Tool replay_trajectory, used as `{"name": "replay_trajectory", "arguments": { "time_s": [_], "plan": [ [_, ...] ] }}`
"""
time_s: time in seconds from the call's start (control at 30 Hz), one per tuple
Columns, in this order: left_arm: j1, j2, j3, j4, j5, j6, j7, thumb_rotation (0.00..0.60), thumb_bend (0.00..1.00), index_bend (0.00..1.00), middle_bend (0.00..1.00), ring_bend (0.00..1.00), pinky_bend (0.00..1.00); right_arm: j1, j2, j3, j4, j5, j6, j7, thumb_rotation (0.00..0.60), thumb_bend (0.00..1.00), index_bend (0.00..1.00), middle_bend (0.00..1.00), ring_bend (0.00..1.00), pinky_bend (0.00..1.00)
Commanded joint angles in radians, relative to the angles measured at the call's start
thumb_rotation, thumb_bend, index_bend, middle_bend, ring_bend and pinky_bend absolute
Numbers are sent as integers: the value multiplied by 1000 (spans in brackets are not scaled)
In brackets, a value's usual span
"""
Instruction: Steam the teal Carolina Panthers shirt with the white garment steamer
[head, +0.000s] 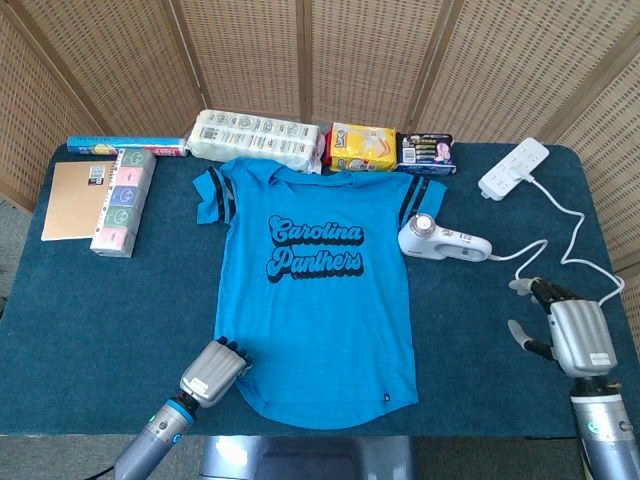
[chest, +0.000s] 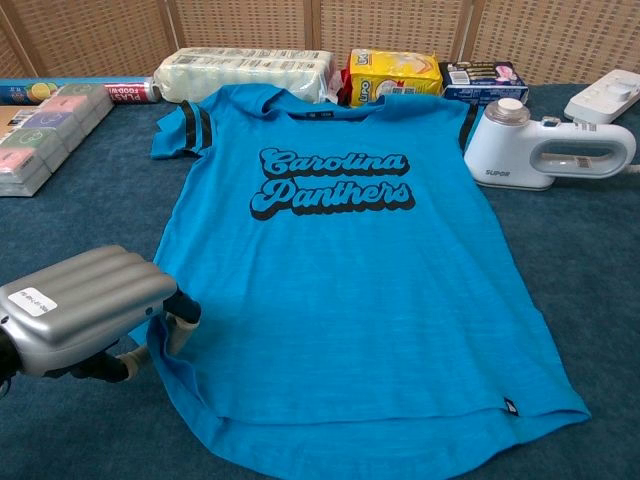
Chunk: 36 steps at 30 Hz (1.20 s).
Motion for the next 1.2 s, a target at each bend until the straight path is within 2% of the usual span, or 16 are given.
{"name": "replay_trajectory", "arguments": {
  "time_s": [0.03, 0.33, 0.63, 0.9, 1.2],
  "plan": [
    [-3, 4, 1, -3, 7, 4, -5, 600, 495, 631, 618, 484, 438, 78, -8, 43, -31, 56, -91, -20, 600, 316, 322, 400, 438, 500],
    [-14, 1, -4, 3, -9, -6, -6, 600, 494, 630, 621, 485, 424, 252, -89, 124, 41, 236, -289, -72, 600, 279, 254, 340, 360, 414],
    [-23, -12, -8, 9, -34, -14, 8, 600, 494, 629, 621, 485, 389, 365, -205, 161, 211, 351, -360, -128, 600, 279, 228, 329, 340, 400],
    [-29, -25, -11, 8, -52, -14, 23, 600, 493, 630, 622, 484, 377, 452, -300, 147, 387, 406, -431, -191, 600, 281, 228, 329, 340, 399],
    [-34, -26, -12, 2, -72, -11, 34, 600, 491, 630, 622, 484, 370, 504, -351, 117, 527, 451, -499, -241, 600, 281, 229, 329, 340, 399]
  ]
}}
